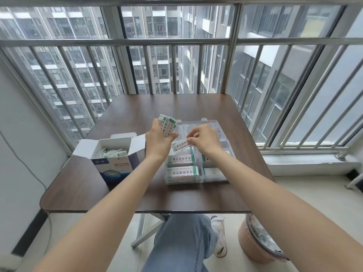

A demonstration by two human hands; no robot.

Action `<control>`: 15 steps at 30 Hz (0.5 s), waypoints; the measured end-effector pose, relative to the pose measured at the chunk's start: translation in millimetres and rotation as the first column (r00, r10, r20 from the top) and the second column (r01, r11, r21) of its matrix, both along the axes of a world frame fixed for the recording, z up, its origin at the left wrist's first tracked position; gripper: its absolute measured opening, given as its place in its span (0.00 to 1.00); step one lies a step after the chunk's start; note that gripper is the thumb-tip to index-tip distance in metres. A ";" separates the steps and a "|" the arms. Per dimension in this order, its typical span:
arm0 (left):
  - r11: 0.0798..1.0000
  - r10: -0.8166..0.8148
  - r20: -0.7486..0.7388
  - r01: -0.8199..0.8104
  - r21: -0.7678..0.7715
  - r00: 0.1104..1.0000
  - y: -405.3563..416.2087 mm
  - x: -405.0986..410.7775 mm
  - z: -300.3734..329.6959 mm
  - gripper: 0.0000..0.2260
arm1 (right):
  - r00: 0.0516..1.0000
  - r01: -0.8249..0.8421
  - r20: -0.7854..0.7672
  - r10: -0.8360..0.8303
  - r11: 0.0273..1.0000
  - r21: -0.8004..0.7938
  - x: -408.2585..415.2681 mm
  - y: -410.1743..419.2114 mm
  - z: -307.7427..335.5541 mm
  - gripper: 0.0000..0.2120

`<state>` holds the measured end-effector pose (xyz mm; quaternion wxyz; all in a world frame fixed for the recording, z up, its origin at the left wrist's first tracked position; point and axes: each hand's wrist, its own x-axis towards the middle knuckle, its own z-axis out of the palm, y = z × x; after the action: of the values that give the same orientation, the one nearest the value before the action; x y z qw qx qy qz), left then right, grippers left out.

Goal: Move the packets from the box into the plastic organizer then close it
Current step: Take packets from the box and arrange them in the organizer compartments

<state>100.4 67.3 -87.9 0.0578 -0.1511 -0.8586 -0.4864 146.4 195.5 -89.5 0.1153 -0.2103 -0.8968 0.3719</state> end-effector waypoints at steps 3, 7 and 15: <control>1.000 -0.014 -0.019 0.014 -0.006 1.000 -1.6 -5.0 -2.3 0.17 | 0.996 -0.051 0.080 0.043 0.994 0.098 -4.2 -5.0 -3.7 0.02; 0.999 -0.031 -0.010 0.031 0.007 0.999 -2.8 -8.6 -5.6 0.17 | 0.994 -0.070 0.104 0.046 0.966 0.247 -5.2 -11.3 -5.2 0.03; 0.979 -0.109 0.132 0.084 0.184 0.985 0.0 -2.2 -0.9 0.17 | 0.987 -0.142 0.110 0.118 0.958 0.250 -9.7 -7.8 -6.5 0.07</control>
<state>98.1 67.3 -88.8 -0.0138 -0.1519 -0.8054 -0.5728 136.7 187.8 -96.1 0.0744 -0.1513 -0.9537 0.2489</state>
